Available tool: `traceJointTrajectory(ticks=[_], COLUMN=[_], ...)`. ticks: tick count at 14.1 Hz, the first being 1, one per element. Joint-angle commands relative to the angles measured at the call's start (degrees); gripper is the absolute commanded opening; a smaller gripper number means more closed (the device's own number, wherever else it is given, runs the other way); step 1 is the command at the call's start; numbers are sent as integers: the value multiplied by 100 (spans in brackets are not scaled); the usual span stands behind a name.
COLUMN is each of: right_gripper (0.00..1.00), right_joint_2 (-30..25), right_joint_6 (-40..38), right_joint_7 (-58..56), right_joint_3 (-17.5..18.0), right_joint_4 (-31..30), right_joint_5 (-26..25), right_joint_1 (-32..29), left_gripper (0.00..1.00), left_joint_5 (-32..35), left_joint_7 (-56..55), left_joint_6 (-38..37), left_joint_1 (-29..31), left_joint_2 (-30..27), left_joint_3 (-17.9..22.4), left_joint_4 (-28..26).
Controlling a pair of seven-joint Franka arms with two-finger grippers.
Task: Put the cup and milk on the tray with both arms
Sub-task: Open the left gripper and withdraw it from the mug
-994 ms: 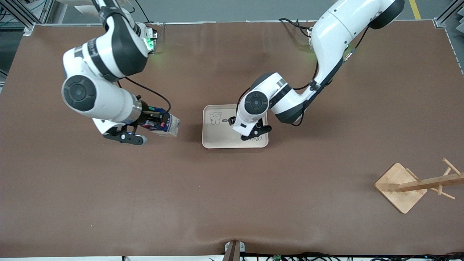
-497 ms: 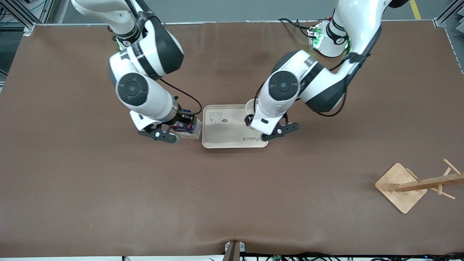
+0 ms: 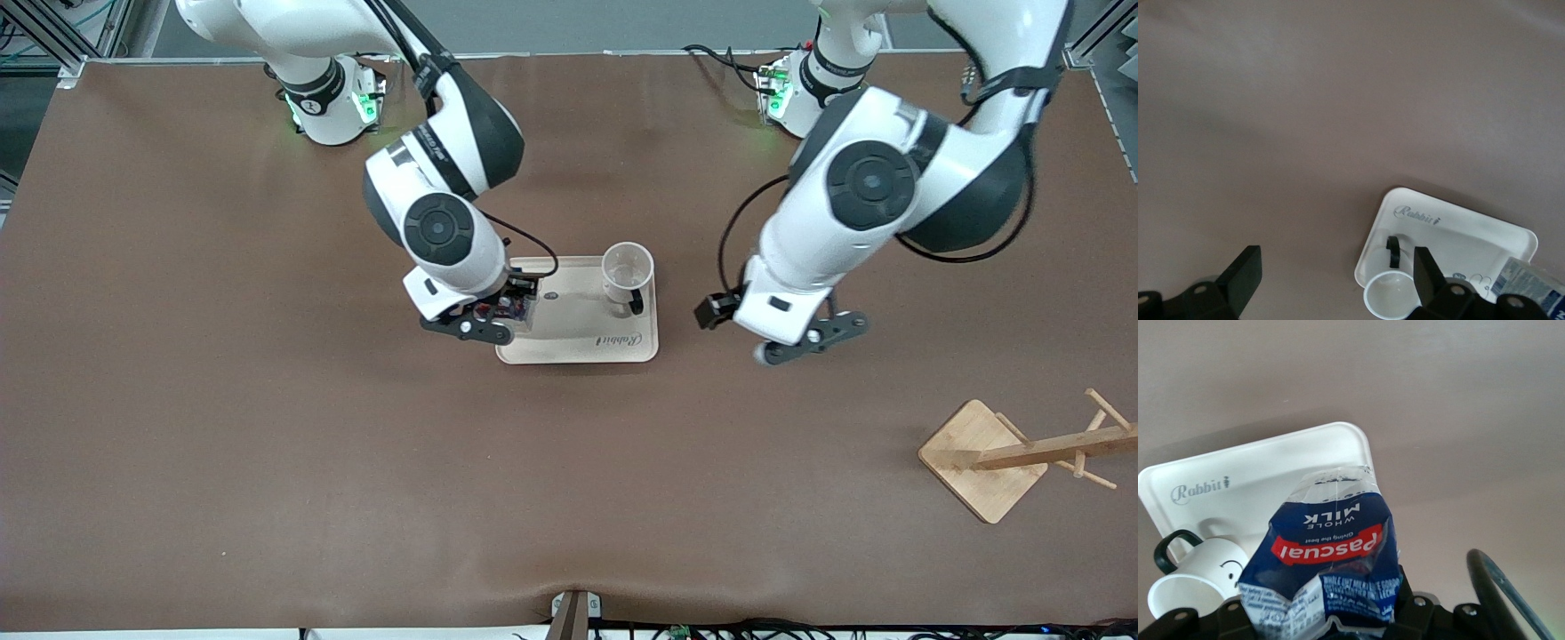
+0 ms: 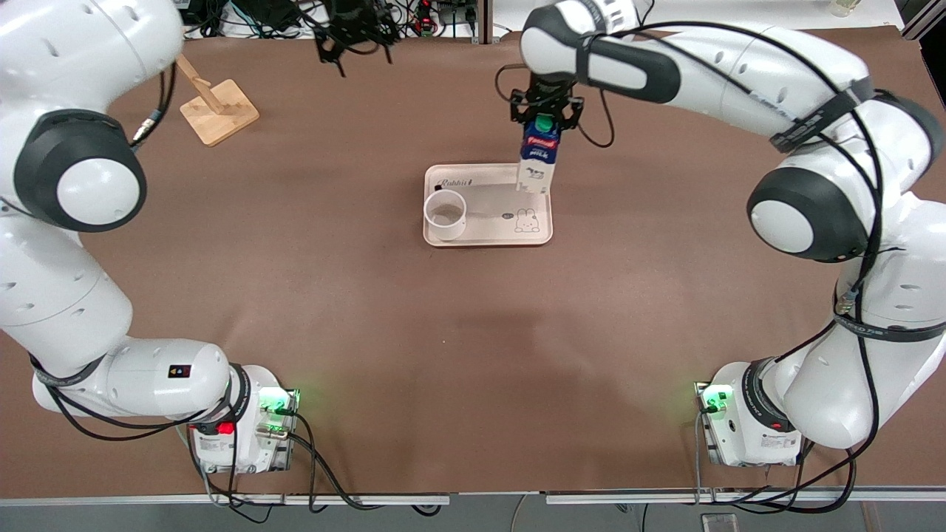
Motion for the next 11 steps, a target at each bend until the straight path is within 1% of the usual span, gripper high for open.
traceJointTrajectory(ticks=[1,3,7,9,11], right_gripper=[0,0,0,0,0], right_joint_2=[302,363,477,522,548], right_joint_6=[223,233,242,303,592], right_joint_7=[235,235,235,244,253], right_joint_3=[24,24,24,24,24], right_joint_4=[264,264,237,237,194], right_joint_5=[81,55,20,-16,-16], right_joint_1=[119,154,198,286,303], left_gripper=[100,100,100,100,100], left_joint_5=[114,114,97,105,114], left_joint_7=[527,1265,2549,2832,2886], left_joint_6=[-227,-332,-693,-711,-824], left_joint_1=[391,804,1560,1684,1702], left_joint_2=[-230,-484,-739,-871,-960], left_joint_3=[-35,-27,-44,-36,-18], left_joint_4=[-35,-44,-35,-35,-35])
